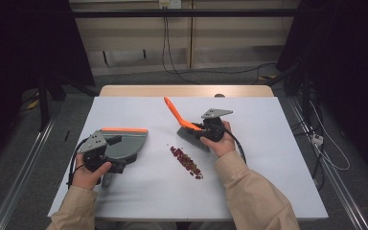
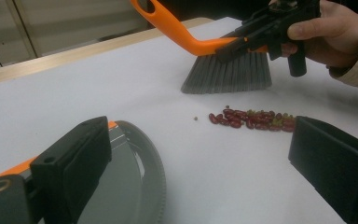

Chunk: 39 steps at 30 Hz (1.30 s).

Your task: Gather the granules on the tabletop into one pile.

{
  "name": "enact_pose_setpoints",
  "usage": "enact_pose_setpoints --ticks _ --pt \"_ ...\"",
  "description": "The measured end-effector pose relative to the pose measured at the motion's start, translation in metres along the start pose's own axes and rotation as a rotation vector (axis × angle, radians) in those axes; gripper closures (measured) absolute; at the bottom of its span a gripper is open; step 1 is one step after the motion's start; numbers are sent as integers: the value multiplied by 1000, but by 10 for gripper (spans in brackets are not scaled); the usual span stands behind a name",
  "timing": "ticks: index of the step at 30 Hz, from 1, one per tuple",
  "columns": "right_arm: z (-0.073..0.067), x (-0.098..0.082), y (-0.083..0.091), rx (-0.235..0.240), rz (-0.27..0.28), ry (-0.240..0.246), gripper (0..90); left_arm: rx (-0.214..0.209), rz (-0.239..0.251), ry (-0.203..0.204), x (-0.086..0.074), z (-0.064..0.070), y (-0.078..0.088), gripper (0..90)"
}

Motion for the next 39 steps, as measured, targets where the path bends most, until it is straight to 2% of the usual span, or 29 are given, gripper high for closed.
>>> enact_pose_setpoints --ticks 3,8,15,18,22,31,39 --pt "0 -2 3 15 -27 -8 687 0 2 1 0 1 -1 58" --pt "1 -2 11 5 -39 -5 699 -1 0 0 0 1 -1 58" --pt "4 -4 15 -7 -133 30 708 -3 -1 -7 0 2 -1 58" --pt "3 -4 16 1 -157 34 710 -5 0 -3 0 2 -1 58" --pt "3 -2 14 24 -142 31 711 -5 0 -4 0 2 -1 58" --pt "6 17 -5 60 -73 116 711 -1 0 3 0 0 -1 58" --pt "-1 22 -29 110 -35 182 711 4 2 12 -1 -2 0 58"
Point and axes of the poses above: each handheld gripper's, and its own axes: y roughly backward along the jaws, x roughly out of its top, z roughly to its right, the point moved 8 cm from there along -y, roughly forward along the jaws, and after that the axes turned 3 degrees about y, right-handed, at the moved point
